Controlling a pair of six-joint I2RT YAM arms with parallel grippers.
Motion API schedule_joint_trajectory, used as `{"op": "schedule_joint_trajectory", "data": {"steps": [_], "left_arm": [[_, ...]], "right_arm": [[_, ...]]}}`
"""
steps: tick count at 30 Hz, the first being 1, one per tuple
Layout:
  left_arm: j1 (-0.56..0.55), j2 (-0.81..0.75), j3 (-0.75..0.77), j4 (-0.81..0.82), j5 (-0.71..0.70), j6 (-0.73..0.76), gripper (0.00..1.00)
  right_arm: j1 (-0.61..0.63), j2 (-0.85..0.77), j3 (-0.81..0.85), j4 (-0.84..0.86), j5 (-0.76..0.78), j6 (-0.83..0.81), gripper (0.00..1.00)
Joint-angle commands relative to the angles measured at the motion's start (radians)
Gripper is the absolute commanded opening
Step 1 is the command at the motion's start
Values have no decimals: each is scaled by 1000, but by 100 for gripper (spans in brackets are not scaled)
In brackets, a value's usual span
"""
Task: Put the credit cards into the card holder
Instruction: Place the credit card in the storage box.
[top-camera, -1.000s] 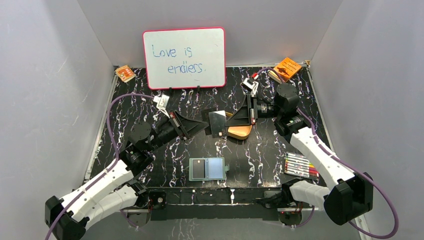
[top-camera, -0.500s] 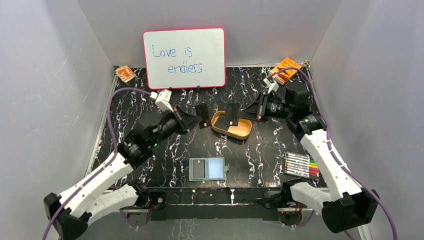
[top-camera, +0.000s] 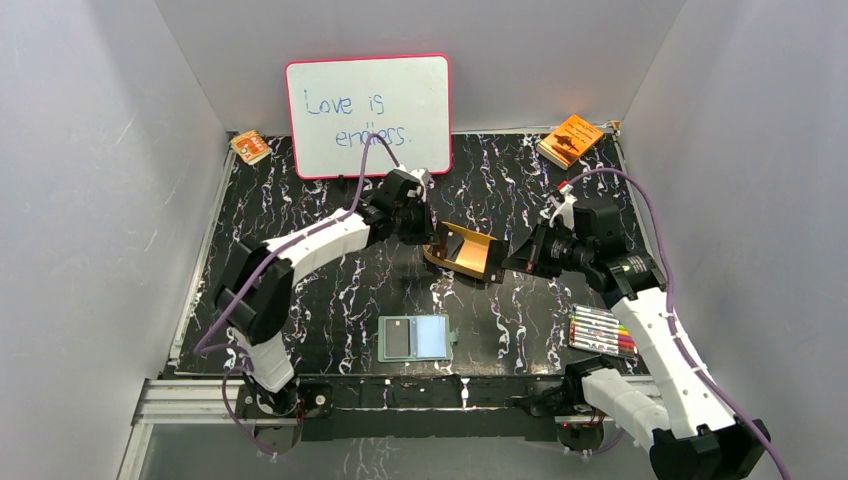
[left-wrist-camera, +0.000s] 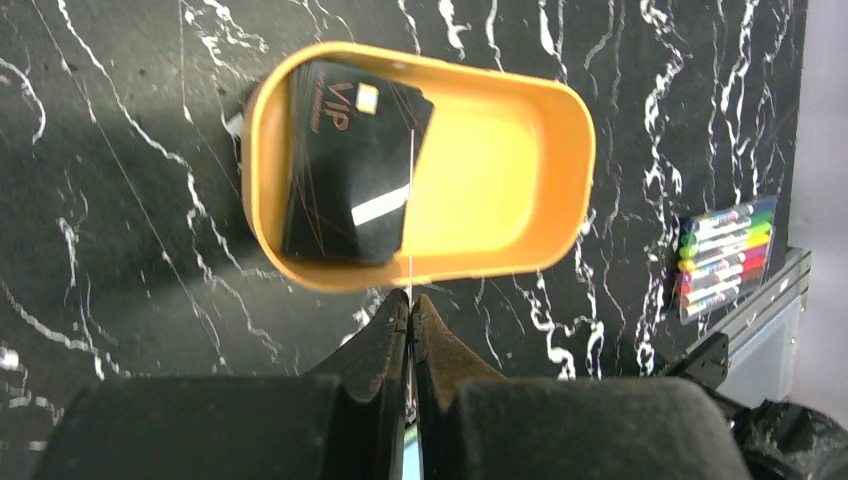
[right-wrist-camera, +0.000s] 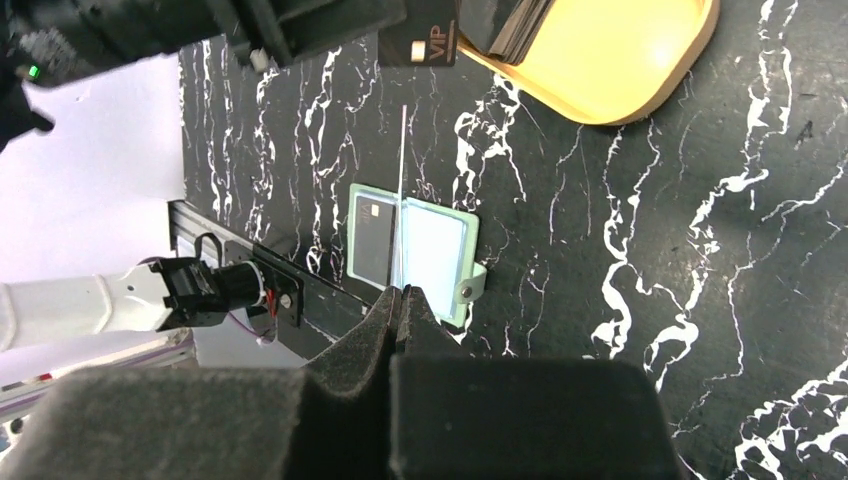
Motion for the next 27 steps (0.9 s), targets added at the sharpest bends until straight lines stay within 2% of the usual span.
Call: {"op": "schedule_joint_trajectory", "data": {"steps": [1,11,17,23,25,27], "left_arm": [[55,64,67,38,100,-22,0],[105,198,92,148,231,-132,0],[118,222,99,150,243,-160,0],[136,211,95,120,224,-135,8],[139,208,89,113,215,-125,6],[142,201,81,108,203,-116,0]], "right_arm": [[-1,-60,-15,2,28,-21,0],[-1,-100,-43,16,18,-27,0],[-2,-95,-53,33,8,-30,0],[-1,-93,-57,37,10,-39,0],[-2,-91,-58,38,9,-41,0],[-1,-89,-58,40,8,-42,0]]}}
